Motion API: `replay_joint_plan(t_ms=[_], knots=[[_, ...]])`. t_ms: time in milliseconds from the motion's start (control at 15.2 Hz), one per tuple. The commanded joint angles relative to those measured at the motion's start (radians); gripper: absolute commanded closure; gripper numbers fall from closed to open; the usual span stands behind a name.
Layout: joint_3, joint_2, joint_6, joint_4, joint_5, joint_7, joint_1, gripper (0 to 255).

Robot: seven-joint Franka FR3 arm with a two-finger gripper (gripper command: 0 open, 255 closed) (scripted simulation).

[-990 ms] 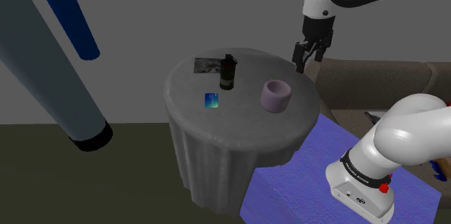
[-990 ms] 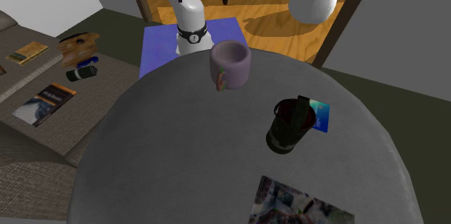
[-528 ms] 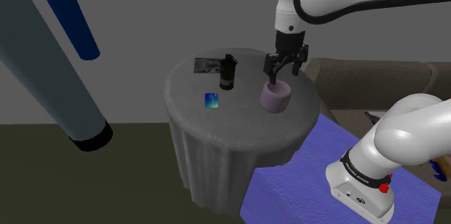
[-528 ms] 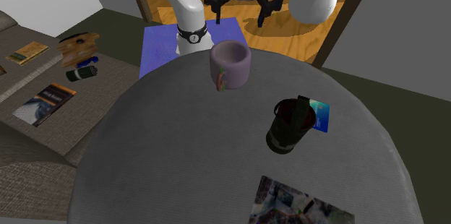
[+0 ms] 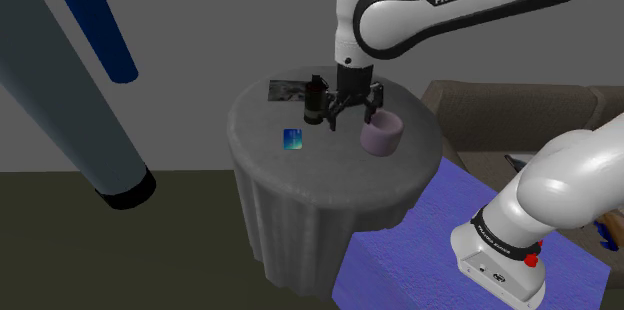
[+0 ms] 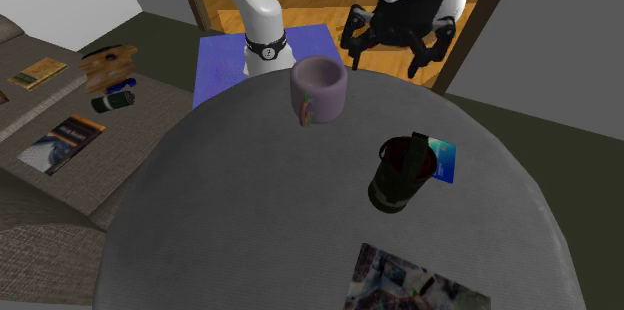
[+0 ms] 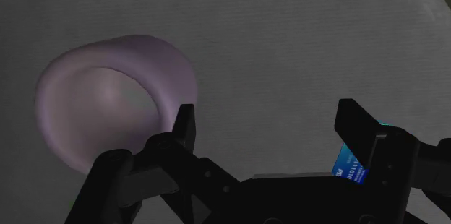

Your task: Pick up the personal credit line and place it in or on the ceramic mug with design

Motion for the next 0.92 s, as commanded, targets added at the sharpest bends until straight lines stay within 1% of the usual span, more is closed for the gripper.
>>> replay_joint_plan(t_ms=[0, 330, 660, 858], knots=[[0.026, 0.070, 0.040, 0.041, 0.002, 0.069, -0.005, 0], [0.076, 0.261, 0.138, 0.157, -0.031, 0.243, -0.007, 0], [0.090, 0.447, 0.207, 0.292, -0.095, 0.405, 0.015, 0], [0.089, 0.467, 0.245, 0.272, -0.104, 0.411, 0.021, 0]])
